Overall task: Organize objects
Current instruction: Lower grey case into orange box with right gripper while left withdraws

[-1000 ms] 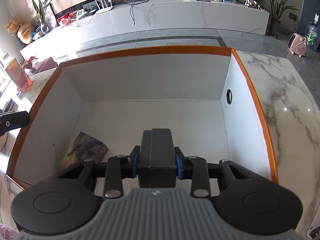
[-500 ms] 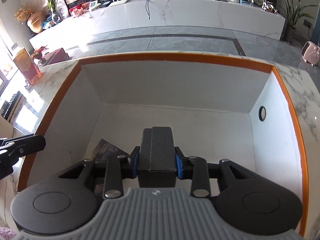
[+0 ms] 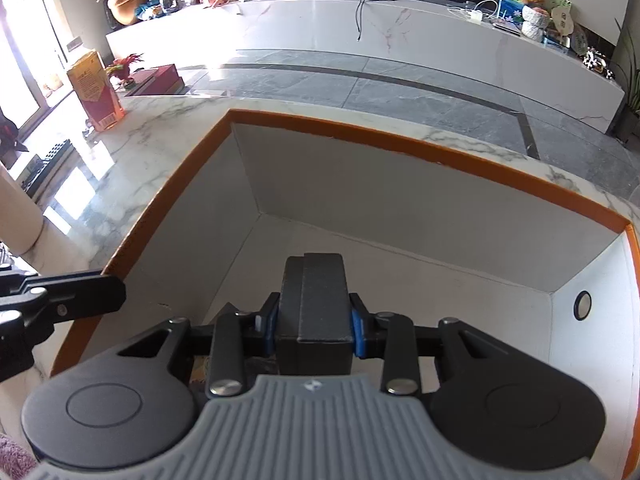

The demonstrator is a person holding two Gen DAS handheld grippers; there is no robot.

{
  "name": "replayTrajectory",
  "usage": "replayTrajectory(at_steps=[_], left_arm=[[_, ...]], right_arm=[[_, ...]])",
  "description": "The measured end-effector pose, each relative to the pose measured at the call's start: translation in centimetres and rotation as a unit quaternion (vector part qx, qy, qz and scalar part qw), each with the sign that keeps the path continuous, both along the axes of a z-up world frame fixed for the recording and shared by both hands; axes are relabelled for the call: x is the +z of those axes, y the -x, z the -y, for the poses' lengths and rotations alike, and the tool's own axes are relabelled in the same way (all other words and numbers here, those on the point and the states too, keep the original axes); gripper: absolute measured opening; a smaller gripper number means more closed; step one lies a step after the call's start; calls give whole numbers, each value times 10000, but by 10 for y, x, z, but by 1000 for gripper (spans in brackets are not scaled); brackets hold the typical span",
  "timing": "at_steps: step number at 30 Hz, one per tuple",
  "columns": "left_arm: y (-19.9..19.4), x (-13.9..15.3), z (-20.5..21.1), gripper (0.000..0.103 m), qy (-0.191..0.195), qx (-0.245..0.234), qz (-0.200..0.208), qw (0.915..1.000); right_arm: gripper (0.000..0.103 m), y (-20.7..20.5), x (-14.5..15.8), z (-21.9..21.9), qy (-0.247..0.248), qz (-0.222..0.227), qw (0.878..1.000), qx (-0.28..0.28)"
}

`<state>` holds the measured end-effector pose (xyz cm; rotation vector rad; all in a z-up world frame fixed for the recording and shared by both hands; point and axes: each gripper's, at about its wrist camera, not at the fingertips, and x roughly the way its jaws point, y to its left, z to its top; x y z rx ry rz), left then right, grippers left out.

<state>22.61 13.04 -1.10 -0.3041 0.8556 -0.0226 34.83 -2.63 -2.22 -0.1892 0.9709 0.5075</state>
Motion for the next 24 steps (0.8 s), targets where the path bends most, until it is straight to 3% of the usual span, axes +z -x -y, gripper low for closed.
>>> replayTrajectory(at_steps=[6, 12, 17, 24], left_arm=[[1, -1, 0, 7, 4, 8, 12, 10000], [1, -1, 0, 7, 0, 11, 10, 10000], [2, -1, 0, 6, -33, 15, 2, 10000], [2, 0, 3, 6, -90, 38, 2, 10000]], right_arm=[[36, 3, 2, -6, -144, -283, 9991, 283], [36, 7, 1, 1, -194, -433, 9987, 177], [36, -3, -3, 19, -484, -1081, 9928, -190], [36, -6, -21, 47, -840, -2167, 9719, -383]])
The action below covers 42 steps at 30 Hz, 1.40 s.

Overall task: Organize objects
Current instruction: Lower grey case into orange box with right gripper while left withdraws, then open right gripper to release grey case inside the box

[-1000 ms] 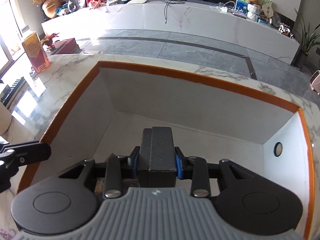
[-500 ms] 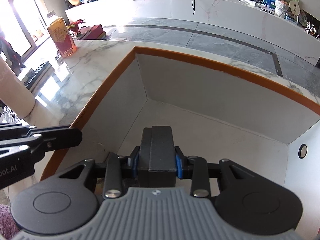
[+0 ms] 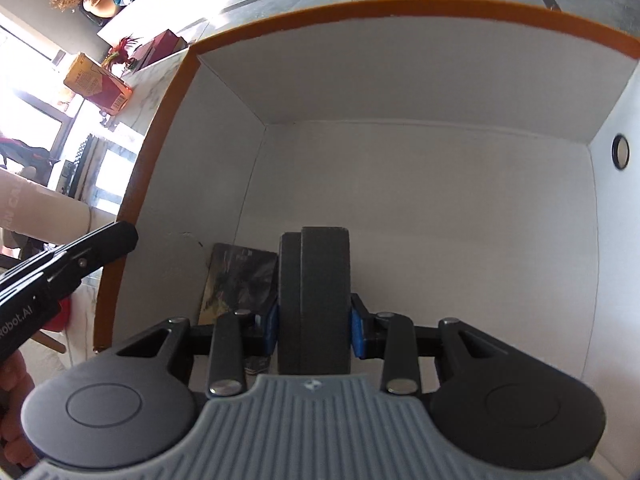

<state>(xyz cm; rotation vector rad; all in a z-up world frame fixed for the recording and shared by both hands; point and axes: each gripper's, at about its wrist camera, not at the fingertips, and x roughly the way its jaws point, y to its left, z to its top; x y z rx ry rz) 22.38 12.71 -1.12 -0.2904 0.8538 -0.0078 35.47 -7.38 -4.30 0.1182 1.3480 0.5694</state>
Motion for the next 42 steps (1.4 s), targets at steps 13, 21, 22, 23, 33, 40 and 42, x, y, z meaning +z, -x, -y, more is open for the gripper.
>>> replayTrajectory(at_steps=[13, 21, 22, 23, 33, 40, 42], left_arm=[[-1, 0, 1, 6, -29, 27, -15, 10000], [0, 0, 1, 6, -5, 35, -7, 10000], [0, 0, 1, 6, -7, 35, -7, 10000], [0, 0, 1, 6, -17, 32, -9, 10000], [0, 0, 1, 6, -67, 32, 0, 10000], [2, 3, 0, 6, -7, 77, 38, 10000], [7, 8, 0, 6, 54, 111, 130, 9998]], right_arm=[[52, 2, -3, 2, 353, -142, 9992, 142], [66, -1, -12, 7, 763, -193, 9967, 200], [65, -2, -12, 7, 729, -209, 9969, 197], [63, -2, -13, 7, 713, -226, 9970, 198], [46, 2, -16, 4, 352, -510, 9977, 287], [48, 2, -16, 3, 350, -542, 9973, 350], [53, 2, -15, 4, 359, -459, 9978, 311]])
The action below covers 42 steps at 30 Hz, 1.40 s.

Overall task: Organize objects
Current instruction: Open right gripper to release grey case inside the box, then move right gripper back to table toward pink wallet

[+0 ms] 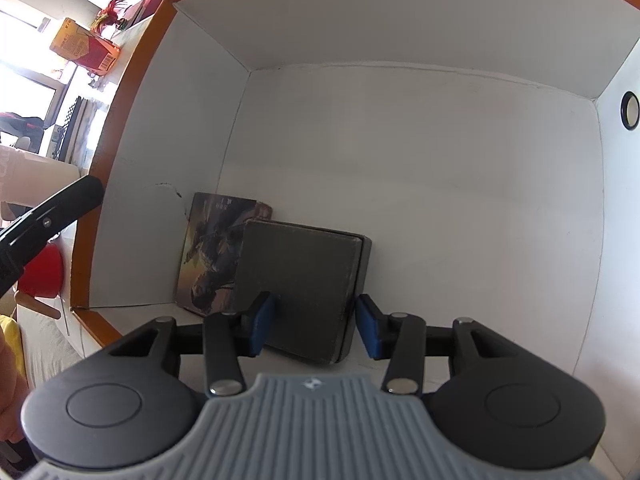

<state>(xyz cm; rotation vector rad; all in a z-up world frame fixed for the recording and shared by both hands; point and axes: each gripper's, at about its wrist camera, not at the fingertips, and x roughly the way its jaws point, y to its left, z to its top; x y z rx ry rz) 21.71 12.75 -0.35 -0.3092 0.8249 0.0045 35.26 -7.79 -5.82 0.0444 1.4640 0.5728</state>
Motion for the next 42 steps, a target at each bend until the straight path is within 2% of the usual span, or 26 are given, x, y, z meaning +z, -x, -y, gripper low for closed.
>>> replayTrajectory(at_steps=[1, 5, 11, 16, 18, 20, 25, 29, 32, 36, 39, 41, 42], left_arm=[[3, 3, -1, 6, 16, 12, 37, 10000], [15, 16, 1, 7, -25, 52, 191, 9998], [44, 40, 20, 7, -355, -180, 523, 9978], [69, 52, 42, 7, -197, -537, 654, 9962], [78, 53, 53, 7, -164, -697, 676, 9951], [85, 51, 64, 7, -132, -859, 667, 9940], [93, 30, 89, 7, 33, -1179, 402, 9922], [98, 8, 105, 7, 139, -1323, 101, 9911], [101, -7, 114, 7, 211, -1372, -136, 9902], [103, -19, 122, 7, 144, -1409, -356, 9893], [108, -20, 126, 7, 123, -1423, -398, 9890], [110, -20, 127, 7, 101, -1423, -397, 9890], [110, -20, 127, 7, 89, -1421, -402, 9890]], right_arm=[[55, 1, 2, 1, 36, 66, 10000, -16], [55, 11, 17, 5, -57, 361, 9993, 22], [55, 45, 68, 23, -282, 1428, 9893, 84], [53, 79, 102, 57, -521, 2011, 9781, -127], [48, 95, 108, 74, -578, 2170, 9740, -284], [48, 110, 111, 89, -558, 2309, 9704, -433], [48, 152, 102, 124, -267, 2453, 9660, -776], [50, 175, 74, 142, 411, 2458, 9642, -902], [63, 184, 50, 153, 1072, 2367, 9611, -937], [68, 187, 21, 178, 1519, 2062, 9593, -1189], [78, 184, 6, 192, 1603, 1848, 9578, -1511], [81, 186, 0, 199, 1557, 1687, 9602, -1589], [86, 186, -2, 199, 1502, 1625, 9620, -1597]])
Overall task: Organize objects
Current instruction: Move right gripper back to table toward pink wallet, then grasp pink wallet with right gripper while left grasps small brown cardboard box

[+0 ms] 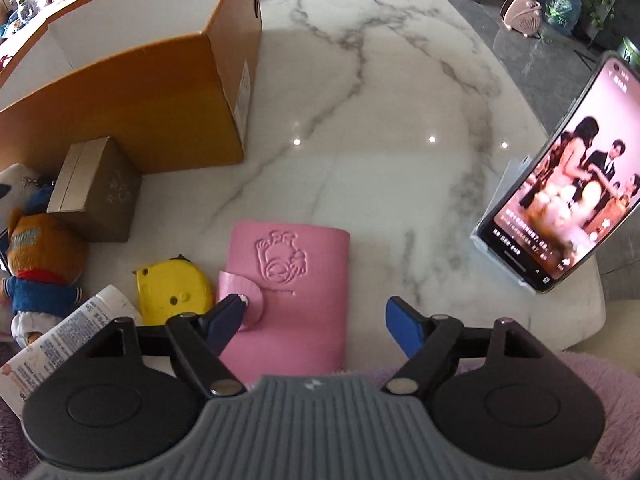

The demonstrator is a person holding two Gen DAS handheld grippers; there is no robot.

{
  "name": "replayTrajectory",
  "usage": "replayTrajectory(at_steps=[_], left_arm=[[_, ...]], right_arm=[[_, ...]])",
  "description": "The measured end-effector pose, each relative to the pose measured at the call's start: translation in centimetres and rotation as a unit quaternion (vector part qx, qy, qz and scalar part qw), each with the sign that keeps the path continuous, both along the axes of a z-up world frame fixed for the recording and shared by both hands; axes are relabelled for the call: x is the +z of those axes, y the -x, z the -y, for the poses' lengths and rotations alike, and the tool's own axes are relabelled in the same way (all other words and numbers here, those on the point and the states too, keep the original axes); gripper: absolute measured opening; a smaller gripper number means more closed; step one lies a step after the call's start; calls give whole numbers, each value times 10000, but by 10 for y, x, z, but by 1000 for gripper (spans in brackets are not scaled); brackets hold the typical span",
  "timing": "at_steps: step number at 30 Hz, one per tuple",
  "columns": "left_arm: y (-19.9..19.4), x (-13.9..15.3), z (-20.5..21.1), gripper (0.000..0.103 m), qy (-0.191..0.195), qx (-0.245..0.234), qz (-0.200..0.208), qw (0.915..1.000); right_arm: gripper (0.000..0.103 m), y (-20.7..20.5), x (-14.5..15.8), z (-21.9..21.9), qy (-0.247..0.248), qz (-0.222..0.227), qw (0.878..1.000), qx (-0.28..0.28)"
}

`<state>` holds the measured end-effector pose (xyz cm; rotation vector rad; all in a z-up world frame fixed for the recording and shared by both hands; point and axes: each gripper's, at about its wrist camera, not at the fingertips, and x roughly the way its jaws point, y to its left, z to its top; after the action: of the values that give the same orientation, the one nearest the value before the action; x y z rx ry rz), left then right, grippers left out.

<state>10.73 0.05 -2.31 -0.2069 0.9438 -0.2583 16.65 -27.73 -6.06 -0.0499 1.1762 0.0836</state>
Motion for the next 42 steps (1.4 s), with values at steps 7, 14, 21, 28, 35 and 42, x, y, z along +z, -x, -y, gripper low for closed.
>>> replayTrajectory(at_steps=[7, 14, 21, 28, 35, 42], left_arm=[[2, -2, 4, 7, -29, 8, -25, 10000], [1, -5, 6, 7, -17, 40, -73, 10000], [0, -6, 6, 8, -15, 31, -111, 9999], [-1, -7, 4, 8, -4, 74, -110, 9999], [-4, -7, 4, 16, 13, 50, -61, 10000], [-15, -3, 7, 35, 64, 53, 62, 9999]], right_arm=[[96, -4, -8, 5, -136, -116, 9998, -86], [98, -10, -18, 6, -519, -384, 9979, -112], [83, -2, -20, -27, 99, -113, 9988, 462], [81, -2, -18, -30, 53, -96, 9989, 448], [79, 3, -5, -30, 136, 123, 9981, 589], [79, -1, 26, -33, -87, 476, 9965, 678]])
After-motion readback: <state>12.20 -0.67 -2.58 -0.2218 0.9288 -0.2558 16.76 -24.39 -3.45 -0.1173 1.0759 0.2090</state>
